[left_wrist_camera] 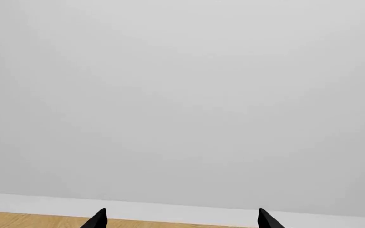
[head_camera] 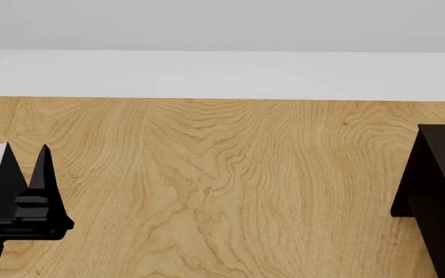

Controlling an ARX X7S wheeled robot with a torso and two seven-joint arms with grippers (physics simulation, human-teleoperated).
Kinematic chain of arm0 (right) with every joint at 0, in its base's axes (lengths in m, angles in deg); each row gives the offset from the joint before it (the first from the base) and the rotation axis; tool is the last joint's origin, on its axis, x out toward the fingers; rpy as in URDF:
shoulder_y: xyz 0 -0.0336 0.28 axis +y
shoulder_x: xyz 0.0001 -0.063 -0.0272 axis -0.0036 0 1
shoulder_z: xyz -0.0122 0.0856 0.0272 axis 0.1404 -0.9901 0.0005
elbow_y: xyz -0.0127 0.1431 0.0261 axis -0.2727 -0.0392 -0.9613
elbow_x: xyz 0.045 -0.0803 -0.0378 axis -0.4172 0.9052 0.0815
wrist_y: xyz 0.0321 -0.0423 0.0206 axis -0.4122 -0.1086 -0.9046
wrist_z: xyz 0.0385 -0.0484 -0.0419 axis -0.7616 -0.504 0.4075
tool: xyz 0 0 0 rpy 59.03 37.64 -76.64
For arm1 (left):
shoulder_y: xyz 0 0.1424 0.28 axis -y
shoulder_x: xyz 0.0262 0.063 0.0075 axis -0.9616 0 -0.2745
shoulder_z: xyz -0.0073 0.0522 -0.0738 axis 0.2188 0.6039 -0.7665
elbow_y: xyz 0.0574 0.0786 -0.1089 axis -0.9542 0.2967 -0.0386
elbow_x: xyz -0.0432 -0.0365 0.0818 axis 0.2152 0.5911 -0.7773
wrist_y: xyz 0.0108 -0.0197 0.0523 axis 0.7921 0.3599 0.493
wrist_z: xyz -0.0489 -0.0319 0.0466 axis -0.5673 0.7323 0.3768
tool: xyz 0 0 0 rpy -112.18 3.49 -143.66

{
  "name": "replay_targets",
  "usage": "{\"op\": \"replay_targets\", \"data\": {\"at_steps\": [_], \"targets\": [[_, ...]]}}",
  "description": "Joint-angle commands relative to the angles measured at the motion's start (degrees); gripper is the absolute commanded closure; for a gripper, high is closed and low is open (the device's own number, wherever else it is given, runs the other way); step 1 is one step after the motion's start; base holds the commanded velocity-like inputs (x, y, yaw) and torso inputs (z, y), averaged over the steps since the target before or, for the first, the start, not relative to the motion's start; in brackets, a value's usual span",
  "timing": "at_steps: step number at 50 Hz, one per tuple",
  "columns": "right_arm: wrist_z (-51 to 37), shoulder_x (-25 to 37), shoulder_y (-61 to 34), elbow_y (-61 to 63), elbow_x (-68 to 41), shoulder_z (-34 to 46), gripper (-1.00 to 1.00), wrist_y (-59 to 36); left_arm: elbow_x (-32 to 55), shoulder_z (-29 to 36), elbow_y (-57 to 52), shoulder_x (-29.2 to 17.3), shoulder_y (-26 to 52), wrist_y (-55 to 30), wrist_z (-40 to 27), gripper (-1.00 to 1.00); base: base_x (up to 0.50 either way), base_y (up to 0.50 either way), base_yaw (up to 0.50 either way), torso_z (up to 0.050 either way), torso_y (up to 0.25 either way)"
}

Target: Pick up the book on the right and place it on the cabinet shelf.

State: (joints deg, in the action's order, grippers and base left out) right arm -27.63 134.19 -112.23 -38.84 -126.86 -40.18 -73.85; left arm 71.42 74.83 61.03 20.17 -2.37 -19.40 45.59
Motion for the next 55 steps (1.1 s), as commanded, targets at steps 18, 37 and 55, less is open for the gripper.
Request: {"op": "replay_targets", "data": {"at_steps": [18,37,55], "targets": [[-10.89,7.56,-7.71,8.92,-1.64,-6.89,1.00,8.84,0.24,0.74,0.17,-0.46,-0.12,0.65,-0.36,-1.00,0.00,0.00,0.00,0.000,0.000],[-25.97,1.01,-24.44,2.69,-2.14,2.26,1.00,10.61,0.96,0.67,-0.30,-0.97,-0.09,0.52,-0.79,-1.00,0.00,0.00,0.00,0.000,0.000],[-26.37,-7.76,-32.54,-4.53,14.14,7.49,1.00,8.08,1.76,0.46,0.26,-1.22,0.17,0.80,-0.90,-1.00,0.00,0.00,0.00,0.000,0.001]]}}
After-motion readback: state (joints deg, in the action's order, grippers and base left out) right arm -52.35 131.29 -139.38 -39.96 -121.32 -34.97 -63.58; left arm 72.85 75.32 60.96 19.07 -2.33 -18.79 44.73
